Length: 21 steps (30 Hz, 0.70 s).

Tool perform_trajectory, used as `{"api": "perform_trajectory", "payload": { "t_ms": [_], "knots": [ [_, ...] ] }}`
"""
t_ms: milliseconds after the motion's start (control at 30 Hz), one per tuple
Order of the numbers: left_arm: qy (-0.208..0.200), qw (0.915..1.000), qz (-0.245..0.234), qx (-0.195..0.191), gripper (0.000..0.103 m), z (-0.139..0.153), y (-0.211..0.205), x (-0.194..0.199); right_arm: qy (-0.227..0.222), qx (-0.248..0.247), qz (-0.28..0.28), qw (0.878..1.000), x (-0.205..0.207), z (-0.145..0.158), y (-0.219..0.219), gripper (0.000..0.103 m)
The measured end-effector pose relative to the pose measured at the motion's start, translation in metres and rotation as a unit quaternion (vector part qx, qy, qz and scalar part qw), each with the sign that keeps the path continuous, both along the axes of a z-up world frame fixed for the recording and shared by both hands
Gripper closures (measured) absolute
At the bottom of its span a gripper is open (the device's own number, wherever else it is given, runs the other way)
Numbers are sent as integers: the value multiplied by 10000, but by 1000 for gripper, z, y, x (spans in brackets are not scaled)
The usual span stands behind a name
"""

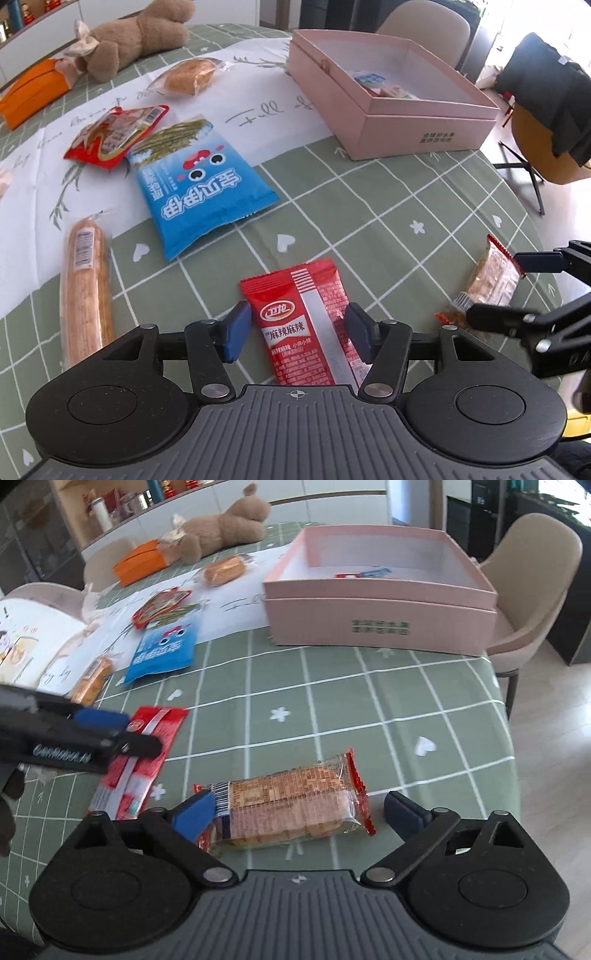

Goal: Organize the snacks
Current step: 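Close the left tool on the red spicy strip packet while the right tool grasps the biscuit packet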

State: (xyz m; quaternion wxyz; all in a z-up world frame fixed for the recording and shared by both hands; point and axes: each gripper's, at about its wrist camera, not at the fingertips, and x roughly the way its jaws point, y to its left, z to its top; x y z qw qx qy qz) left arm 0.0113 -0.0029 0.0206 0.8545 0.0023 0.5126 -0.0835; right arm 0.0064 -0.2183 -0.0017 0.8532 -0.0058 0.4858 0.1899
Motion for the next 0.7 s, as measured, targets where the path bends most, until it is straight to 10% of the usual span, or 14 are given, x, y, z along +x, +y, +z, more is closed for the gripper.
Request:
{"api": "perform_trajectory", "payload": {
  "t_ms": [367,700],
  "knots": [
    [-22,10000,5,12,38,0,-2,0,839,489,118,9952,-4,15,-23,7],
    [-60,10000,-12,35,34,-1,-5,-3,376,250,-213,9988,14,4,10,9]
  ]
}}
